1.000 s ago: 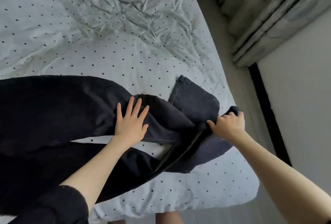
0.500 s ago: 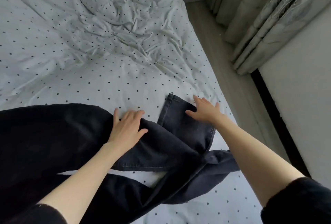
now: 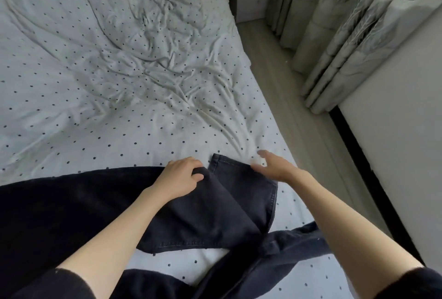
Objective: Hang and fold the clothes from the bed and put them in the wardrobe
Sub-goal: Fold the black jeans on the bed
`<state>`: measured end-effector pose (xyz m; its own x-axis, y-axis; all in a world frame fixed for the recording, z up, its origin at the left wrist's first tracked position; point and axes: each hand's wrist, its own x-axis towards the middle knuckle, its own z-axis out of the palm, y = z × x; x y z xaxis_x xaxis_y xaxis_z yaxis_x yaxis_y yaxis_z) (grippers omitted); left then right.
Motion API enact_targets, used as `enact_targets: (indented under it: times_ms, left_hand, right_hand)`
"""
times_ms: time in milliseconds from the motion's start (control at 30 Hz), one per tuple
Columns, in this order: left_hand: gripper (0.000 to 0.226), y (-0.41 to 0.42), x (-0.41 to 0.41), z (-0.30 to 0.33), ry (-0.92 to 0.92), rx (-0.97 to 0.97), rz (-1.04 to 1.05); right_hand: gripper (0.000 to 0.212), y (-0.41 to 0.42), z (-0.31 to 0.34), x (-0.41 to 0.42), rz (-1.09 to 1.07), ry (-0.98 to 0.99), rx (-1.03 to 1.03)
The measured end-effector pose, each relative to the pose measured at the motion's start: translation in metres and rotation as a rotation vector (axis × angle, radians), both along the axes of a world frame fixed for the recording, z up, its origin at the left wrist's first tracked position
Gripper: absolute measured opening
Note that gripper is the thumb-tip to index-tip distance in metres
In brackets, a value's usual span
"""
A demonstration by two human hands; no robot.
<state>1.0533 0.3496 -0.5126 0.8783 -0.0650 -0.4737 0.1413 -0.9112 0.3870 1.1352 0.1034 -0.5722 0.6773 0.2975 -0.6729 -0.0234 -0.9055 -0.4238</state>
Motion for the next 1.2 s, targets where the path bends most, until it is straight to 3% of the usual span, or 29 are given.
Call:
enact_targets:
  times_ms: [100,200,333,467,567,633,767,833,933,1033,1133,1200]
  left_hand:
    - [0.021,0.007,0.001,-0.002,0.094,-0.038,0.043]
    - [0.017,0.008,0.004,-0.007,0.134,-0.049,0.066]
    - [0.013,0.003,0.013,-0.006,0.054,-0.125,0.156]
    - [0.009,0.009,0.031,0.007,-0.137,-0.184,0.318]
    - [0.017,0.010,0.054,0.008,-0.325,-0.044,0.387]
    - [0.030,0.008,0.061,0.002,-0.414,0.123,0.372]
    - [0.062,-0.018,0.041,-0.022,-0.331,0.334,0.192]
    - [0.062,-0.030,0.019,-0.036,-0.257,0.378,0.074]
    - [0.059,-0.035,-0.016,-0.058,-0.006,0.404,-0.048]
    - [0.061,-0.038,-0.049,-0.068,0.124,0.395,-0.136]
    - [0.060,-0.050,-0.080,-0.065,0.129,0.237,-0.100]
    - [0.057,-0.058,-0.099,-0.060,0.132,0.123,-0.094]
  right_hand:
    - [0.058,0.016,-0.019,-0.006,0.062,0.081,-0.038]
    - [0.036,0.021,-0.026,-0.004,0.132,0.013,-0.062]
    - [0.017,0.006,-0.014,0.009,0.088,-0.161,-0.025]
    - [0.019,-0.026,0.009,0.029,-0.255,-0.476,0.018]
    - [0.022,-0.069,0.016,0.051,-0.505,-0.562,-0.078]
    - [0.023,-0.080,0.011,0.058,-0.498,-0.518,-0.161]
    - [0.044,-0.074,-0.013,0.030,-0.397,-0.277,-0.210]
    - [0.046,-0.067,-0.023,0.007,-0.331,-0.205,-0.186]
    - [0.045,-0.066,-0.032,-0.027,-0.208,-0.108,-0.136]
    - [0.046,-0.077,-0.030,-0.054,-0.121,-0.114,-0.242]
    - [0.055,-0.098,-0.025,-0.087,-0.294,-0.209,-0.348]
    - [0.062,-0.112,-0.018,-0.104,-0.485,-0.136,-0.315]
